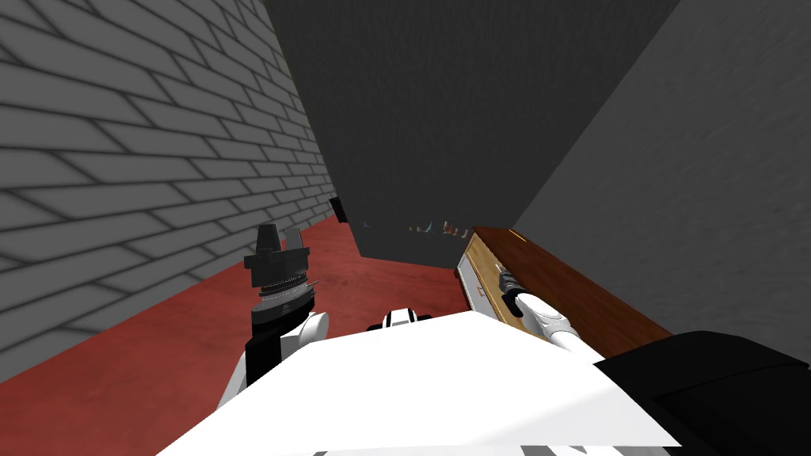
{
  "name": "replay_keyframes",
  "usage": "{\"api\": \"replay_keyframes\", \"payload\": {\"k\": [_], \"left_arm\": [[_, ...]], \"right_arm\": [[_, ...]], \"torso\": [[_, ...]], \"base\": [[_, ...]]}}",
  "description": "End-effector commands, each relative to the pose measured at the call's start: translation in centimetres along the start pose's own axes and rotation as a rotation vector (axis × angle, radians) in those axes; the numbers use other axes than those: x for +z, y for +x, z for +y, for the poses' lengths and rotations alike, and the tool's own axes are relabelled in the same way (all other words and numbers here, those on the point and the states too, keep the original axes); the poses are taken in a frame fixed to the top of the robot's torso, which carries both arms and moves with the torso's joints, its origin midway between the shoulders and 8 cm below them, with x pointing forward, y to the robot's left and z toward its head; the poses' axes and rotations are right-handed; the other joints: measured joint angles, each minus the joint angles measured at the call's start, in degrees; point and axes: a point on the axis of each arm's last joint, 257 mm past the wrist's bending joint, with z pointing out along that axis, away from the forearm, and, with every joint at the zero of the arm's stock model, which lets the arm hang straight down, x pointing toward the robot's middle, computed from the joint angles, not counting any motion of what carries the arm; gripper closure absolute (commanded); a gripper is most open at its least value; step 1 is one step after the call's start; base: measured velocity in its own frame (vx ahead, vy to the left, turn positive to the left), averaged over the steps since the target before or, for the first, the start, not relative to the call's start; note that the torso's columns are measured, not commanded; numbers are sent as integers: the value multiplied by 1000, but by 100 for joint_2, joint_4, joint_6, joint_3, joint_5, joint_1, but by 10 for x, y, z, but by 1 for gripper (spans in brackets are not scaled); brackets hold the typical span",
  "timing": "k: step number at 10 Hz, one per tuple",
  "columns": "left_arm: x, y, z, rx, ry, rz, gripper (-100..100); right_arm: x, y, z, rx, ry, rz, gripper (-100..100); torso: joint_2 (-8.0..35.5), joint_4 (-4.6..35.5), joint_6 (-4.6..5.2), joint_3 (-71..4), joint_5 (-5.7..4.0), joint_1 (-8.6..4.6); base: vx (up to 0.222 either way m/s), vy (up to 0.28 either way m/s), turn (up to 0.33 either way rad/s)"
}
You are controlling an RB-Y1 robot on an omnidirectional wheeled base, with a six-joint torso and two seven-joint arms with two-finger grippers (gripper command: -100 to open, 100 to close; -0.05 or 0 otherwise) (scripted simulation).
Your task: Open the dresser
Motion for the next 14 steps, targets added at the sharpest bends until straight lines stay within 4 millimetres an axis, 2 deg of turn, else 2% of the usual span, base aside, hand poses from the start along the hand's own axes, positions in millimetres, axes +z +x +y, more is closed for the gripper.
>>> {"api": "replay_keyframes", "payload": {"k": [1, 3, 4, 5, 6, 11, 14], "left_arm": [[0, 0, 0, 0, 0, 0, 0], [0, 0, 0, 0, 0, 0, 0], [0, 0, 0, 0, 0, 0, 0], [0, 0, 0, 0, 0, 0, 0], [0, 0, 0, 0, 0, 0, 0], [0, 0, 0, 0, 0, 0, 0], [0, 0, 0, 0, 0, 0, 0]], "right_arm": [[0, -7, 5, -4, -1, 11, -100], [0, -6, 4, -4, -1, 11, -100], [0, -6, 4, -4, -1, 11, 100], [0, -4, 3, -3, 1, 12, 100], [0, -4, 2, -2, 0, 13, 100], [2, -1, -2, 5, 6, 13, 100], [1, 3, 1, 5, -1, 20, 100]], "torso": [[0, 0, 2, 1, -2, -1], [-14, -5, 0, -9, -11, -26], [2, -1, 1, 0, 1, 12], [10, 0, 1, 7, 3, 24], [-12, -27, 9, -1, -36, 14], [16, -2, 18, 7, -12, -51], [-2, -16, 15, -2, -15, 14]], "base": [[46, -111, 48], [43, -87, 28], [7, -14, 1], [42, 77, 34], [47, 175, 16], [49, 174, 13], [55, 201, 12]]}}
